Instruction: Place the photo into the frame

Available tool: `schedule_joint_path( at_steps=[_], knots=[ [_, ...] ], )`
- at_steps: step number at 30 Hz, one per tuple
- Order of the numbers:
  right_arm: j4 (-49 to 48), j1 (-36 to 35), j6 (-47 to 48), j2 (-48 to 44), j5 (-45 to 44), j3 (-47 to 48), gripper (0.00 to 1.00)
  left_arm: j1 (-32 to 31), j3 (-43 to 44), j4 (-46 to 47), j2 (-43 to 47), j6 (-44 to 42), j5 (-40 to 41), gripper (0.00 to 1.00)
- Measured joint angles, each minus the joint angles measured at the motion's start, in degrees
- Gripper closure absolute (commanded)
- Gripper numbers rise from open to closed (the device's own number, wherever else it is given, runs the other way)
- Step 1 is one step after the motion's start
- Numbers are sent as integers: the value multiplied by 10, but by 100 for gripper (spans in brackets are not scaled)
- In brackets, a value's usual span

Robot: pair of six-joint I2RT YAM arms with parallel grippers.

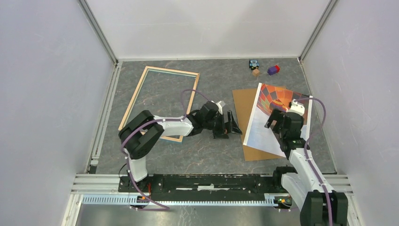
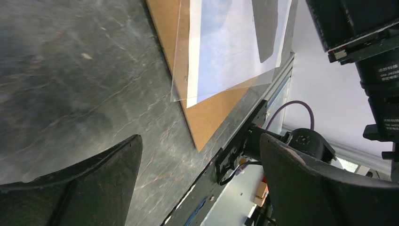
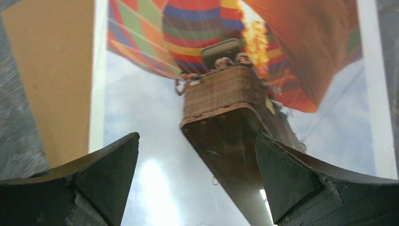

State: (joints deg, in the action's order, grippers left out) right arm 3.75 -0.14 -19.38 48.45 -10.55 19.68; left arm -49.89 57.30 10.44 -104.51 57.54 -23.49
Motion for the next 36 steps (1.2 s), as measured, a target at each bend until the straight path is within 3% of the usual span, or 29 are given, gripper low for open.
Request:
schedule_joint_path(
  at_steps=[5,16,36],
  knots=[
    [-18,52,-20,0,7,-26,2,-34,5,61,-58,52,7,7],
    [-67,73,-39,44,51,-70,2,-46,11,137,-103,118,30,21],
    [-133,78,-40,72,89,-79,6,-46,11,236,-135,186,30,63]
  ],
)
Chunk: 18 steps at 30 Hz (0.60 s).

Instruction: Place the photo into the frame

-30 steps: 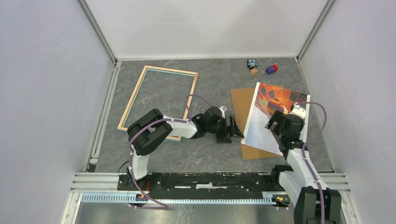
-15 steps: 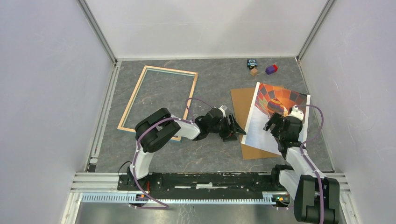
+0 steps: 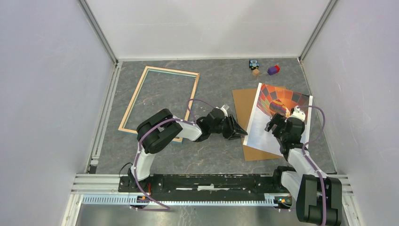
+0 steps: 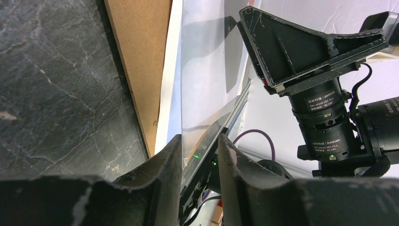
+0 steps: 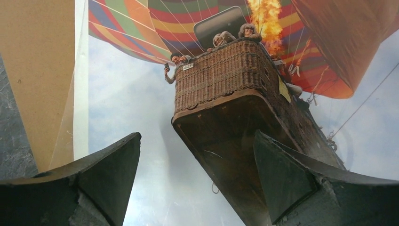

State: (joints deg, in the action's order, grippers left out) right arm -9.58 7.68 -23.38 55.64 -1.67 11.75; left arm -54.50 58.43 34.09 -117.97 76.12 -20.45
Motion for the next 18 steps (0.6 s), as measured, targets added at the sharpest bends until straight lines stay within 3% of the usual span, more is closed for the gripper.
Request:
schedule_joint_path(
  at_steps=[6,12,18],
  knots=[
    [-3,0,0,2,16,0,7,0,19,-14,-16,0,1,71],
    [-3,0,2,2,22,0,10,0,66,-69,-23,-12,10,98],
    [-2,0,10,-8,44,-4,9,9,83,-143,-15,-61,16,98]
  ],
)
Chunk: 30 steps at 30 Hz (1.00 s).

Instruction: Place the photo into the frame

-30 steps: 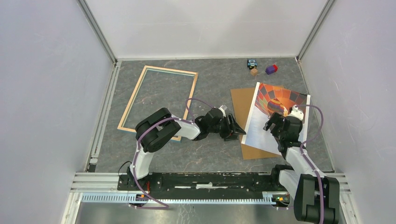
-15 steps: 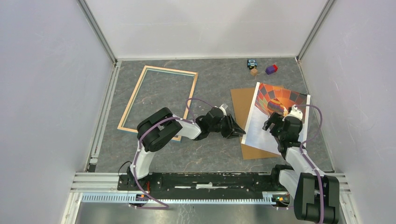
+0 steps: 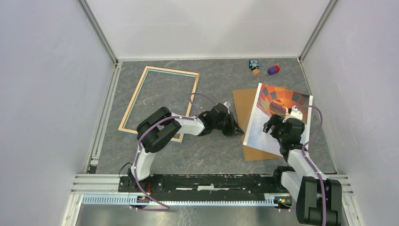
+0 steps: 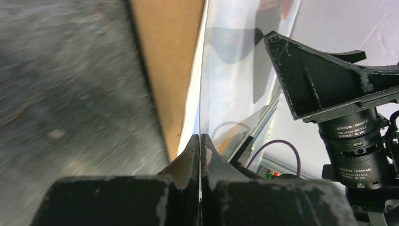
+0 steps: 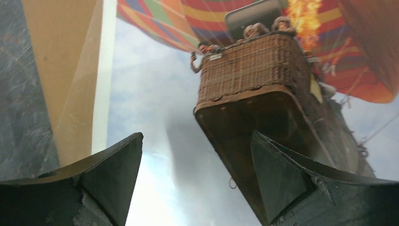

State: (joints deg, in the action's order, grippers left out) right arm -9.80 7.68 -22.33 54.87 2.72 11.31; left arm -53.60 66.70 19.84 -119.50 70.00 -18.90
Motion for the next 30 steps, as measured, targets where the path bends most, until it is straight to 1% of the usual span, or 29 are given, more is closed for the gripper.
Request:
schedule_joint_path(
  at_steps=[3,8,11,15,18,20,25,30],
  knots=[
    [-2,-1,8,-8,26,-5,7,21,-34,-38,43,-29,0,98],
    [-9,-27,23,-10,59,-9,7,84,-102,-115,168,-89,5,98],
    [-11,-57,35,-5,63,-8,7,138,-144,-163,256,-126,8,98],
    [-19,-92,47,14,64,-3,7,226,-213,-237,379,-167,19,98],
    [-24,-115,53,36,64,9,7,289,-253,-297,455,-191,33,98],
    [-26,-130,57,49,65,16,7,320,-269,-334,495,-205,44,98],
    [-35,-148,56,73,93,28,7,363,-288,-409,553,-227,68,98],
    [-85,-159,5,109,178,30,8,409,-315,-438,566,-236,70,98]
  ],
)
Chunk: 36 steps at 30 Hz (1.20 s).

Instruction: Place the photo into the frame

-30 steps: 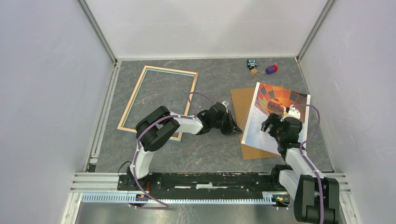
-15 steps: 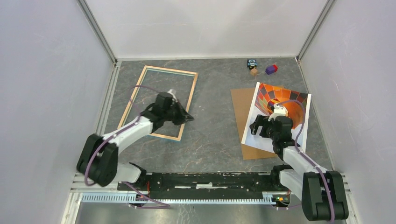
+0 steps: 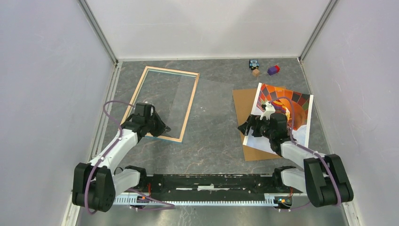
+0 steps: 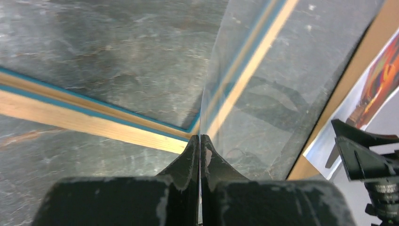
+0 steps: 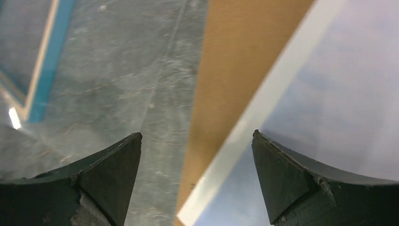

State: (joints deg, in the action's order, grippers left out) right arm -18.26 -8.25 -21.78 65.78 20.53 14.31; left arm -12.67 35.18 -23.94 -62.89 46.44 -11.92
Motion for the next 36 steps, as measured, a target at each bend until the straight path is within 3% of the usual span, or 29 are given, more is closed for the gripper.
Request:
schedule_joint_path(
  at_steps=[12,18,21,29,33,36],
  knots=[
    [-141,-91,-156,123,106,6,10,85,-14,-13,-26,-19,-40,98],
    [-158,-126,-181,152,110,21,10,140,-14,-16,-43,-33,-80,98],
    [-153,-134,-178,165,108,35,10,161,-14,-22,-47,-40,-91,92],
    [-103,-135,-129,189,90,88,11,177,-10,-29,-59,-64,-101,37],
    [-93,-135,-104,192,90,94,11,183,-10,-16,-63,-69,-126,25],
    [-82,-135,-83,193,89,100,11,188,-9,2,-64,-71,-150,8]
  ],
)
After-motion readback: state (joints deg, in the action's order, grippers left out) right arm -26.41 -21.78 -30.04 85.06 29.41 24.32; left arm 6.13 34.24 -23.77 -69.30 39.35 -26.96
